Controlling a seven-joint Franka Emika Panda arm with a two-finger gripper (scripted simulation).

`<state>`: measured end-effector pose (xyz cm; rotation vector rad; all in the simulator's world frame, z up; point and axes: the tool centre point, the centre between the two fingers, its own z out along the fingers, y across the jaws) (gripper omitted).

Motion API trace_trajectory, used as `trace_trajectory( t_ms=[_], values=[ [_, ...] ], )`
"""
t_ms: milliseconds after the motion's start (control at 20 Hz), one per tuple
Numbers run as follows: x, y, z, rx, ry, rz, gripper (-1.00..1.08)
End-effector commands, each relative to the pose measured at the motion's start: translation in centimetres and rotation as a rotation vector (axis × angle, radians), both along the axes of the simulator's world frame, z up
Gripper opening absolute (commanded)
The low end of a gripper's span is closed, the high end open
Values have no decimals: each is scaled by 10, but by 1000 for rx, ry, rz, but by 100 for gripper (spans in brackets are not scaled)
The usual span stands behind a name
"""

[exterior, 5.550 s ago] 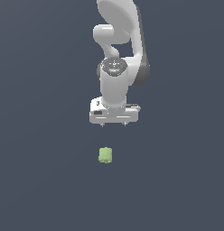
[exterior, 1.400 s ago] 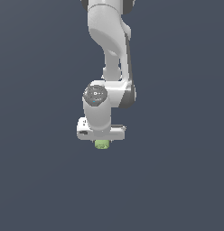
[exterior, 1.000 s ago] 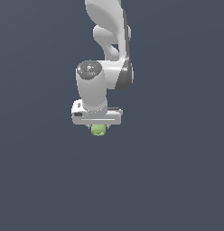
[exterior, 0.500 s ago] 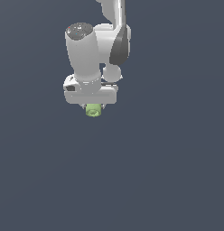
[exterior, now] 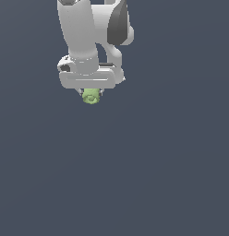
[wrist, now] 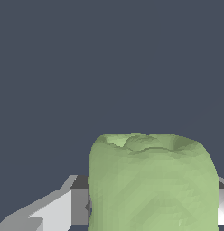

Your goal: Pick up the object and move it to a goal position.

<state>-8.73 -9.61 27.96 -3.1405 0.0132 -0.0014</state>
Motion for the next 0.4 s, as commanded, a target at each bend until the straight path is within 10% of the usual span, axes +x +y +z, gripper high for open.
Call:
trace_trajectory(
  t_ms=[0,350],
  values=[
    [-6,-2,9,0,1,0,-100],
    [-12,-5,19,-1,1,1,-100]
  ],
)
